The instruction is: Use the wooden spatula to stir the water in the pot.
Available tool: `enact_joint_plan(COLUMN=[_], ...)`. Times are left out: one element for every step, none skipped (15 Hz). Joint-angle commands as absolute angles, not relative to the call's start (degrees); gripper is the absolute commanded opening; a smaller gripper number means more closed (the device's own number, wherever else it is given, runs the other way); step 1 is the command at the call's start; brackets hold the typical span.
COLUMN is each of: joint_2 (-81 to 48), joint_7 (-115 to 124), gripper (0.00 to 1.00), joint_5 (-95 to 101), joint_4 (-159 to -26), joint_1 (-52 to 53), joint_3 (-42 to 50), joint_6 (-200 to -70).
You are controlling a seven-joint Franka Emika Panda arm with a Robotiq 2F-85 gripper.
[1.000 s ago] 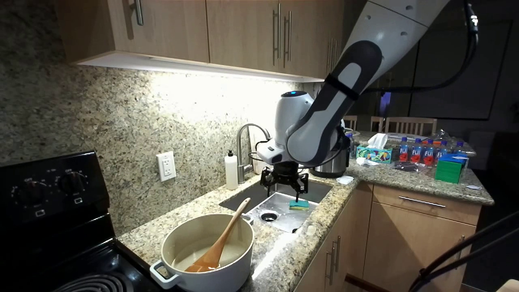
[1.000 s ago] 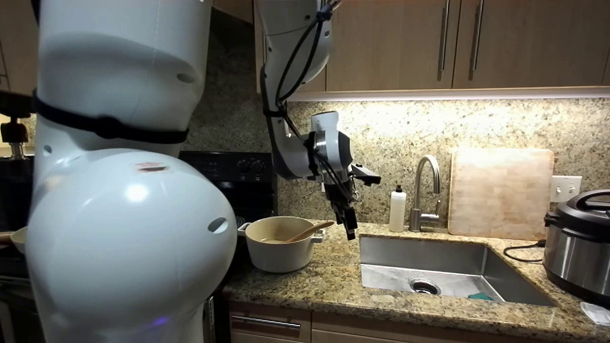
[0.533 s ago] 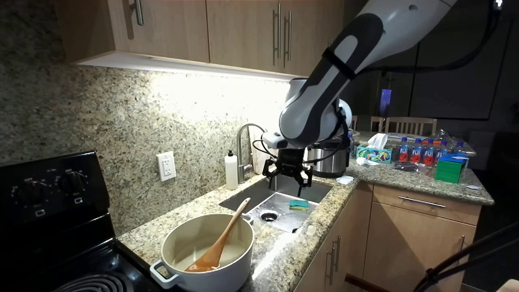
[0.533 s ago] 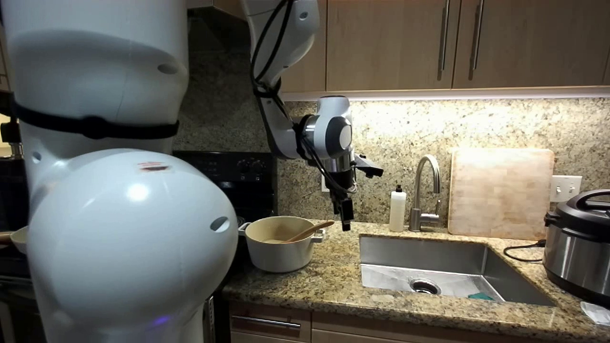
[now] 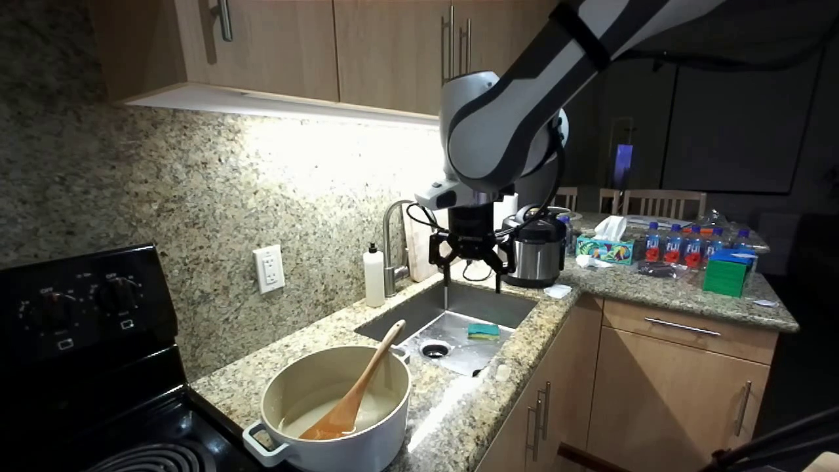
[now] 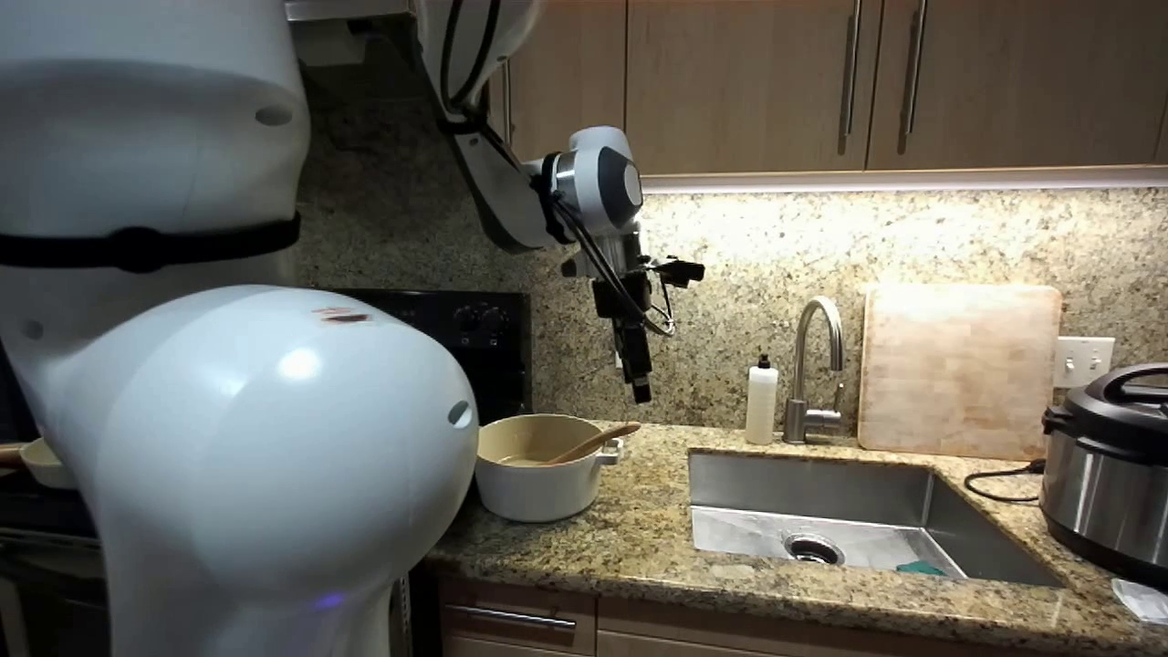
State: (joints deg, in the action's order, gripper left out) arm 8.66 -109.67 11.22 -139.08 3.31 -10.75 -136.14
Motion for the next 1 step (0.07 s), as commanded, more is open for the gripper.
enact_joint_plan(joint_2=[8.67], joint_7=[-109.15], gripper=[1.00], joint_5=[11.73], joint_4=[-139.00], joint_1=[5.50], joint_3=[-8.78], joint_6=[-135.88])
